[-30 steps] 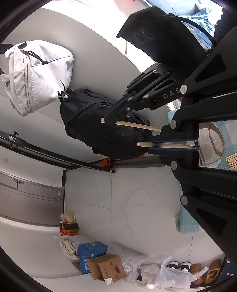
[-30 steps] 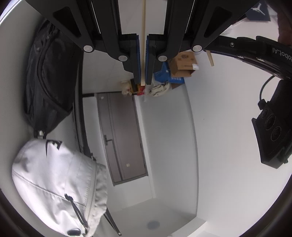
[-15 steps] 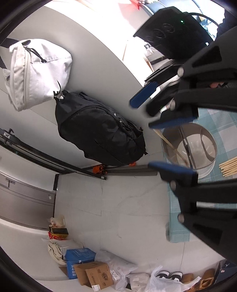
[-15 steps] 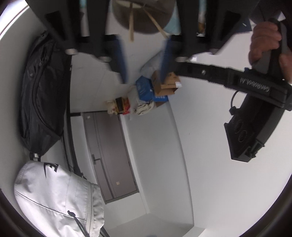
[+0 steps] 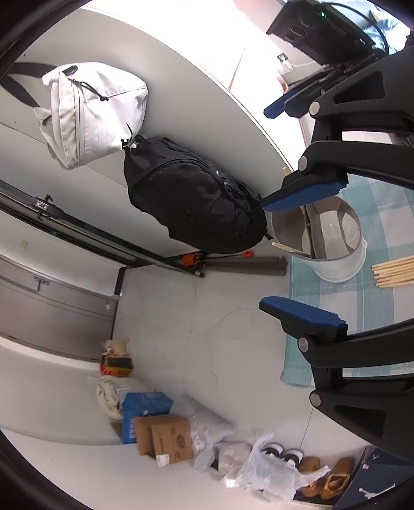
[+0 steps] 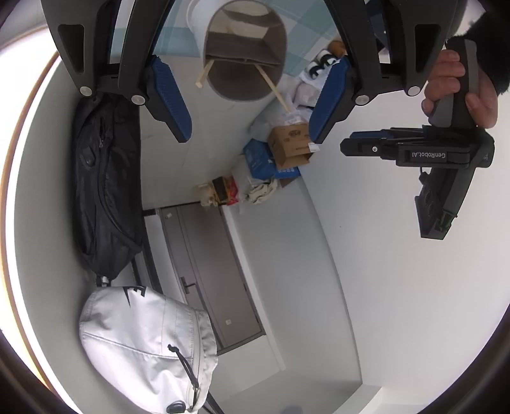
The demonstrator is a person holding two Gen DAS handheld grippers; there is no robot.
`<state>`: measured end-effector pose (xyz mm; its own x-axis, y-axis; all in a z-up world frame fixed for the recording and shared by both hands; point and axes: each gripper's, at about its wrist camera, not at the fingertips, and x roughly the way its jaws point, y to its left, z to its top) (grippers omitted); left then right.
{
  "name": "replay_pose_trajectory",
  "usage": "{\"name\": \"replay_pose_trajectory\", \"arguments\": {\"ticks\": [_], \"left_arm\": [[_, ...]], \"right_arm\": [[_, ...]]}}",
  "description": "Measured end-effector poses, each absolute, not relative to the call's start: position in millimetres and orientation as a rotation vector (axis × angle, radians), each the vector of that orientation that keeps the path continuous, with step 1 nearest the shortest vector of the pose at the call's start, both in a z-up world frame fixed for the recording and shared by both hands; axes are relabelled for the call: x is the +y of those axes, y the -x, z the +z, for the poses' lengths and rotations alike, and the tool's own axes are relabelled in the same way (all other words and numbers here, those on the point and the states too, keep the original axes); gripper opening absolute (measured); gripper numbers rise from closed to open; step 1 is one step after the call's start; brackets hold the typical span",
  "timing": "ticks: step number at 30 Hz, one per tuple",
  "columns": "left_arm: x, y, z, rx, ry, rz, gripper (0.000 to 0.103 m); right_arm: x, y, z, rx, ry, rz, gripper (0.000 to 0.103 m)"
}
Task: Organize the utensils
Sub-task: 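Withdraw both open grippers from the holder back toward the chopsticks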
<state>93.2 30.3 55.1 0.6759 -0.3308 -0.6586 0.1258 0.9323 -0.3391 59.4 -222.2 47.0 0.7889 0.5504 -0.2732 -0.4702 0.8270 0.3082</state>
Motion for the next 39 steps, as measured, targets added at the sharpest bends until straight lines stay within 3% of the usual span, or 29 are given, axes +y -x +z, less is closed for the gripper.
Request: {"name": "replay_pose_trajectory", "arguments": {"ticks": [3, 6, 13, 16, 29, 39], "left_arm": [[28.0, -79.2, 59.3, 0.760, 0.244, -0.226, 0.054], [27.6, -64.6, 62.7, 0.718, 0.228, -0.194, 0.071], [28.1, -40.8, 61.0, 0.676, 0.206, -0.177, 0.074], [28.2, -32.2, 57.1, 0.664, 0.194, -0.164, 0.084], [35.0, -4.3, 16.1, 0.647, 0.174, -0.100, 0.085], [46.2, -5.5, -28.1, 0.704, 0.196, -0.072, 0.085]], "right_arm": [[-222.5, -47.7, 52.4, 0.363, -0.227, 0.553, 0.085], [-220.3, -34.9, 55.8, 0.365, -0.218, 0.562, 0.089], [-211.1, -3.1, 58.5, 0.361, -0.174, 0.574, 0.102], [-207.9, 8.3, 55.7, 0.362, -0.161, 0.575, 0.103], [-196.3, 30.8, 19.5, 0.456, -0.120, 0.535, 0.103], [-179.9, 15.4, -26.0, 0.679, -0.105, 0.517, 0.102]]}}
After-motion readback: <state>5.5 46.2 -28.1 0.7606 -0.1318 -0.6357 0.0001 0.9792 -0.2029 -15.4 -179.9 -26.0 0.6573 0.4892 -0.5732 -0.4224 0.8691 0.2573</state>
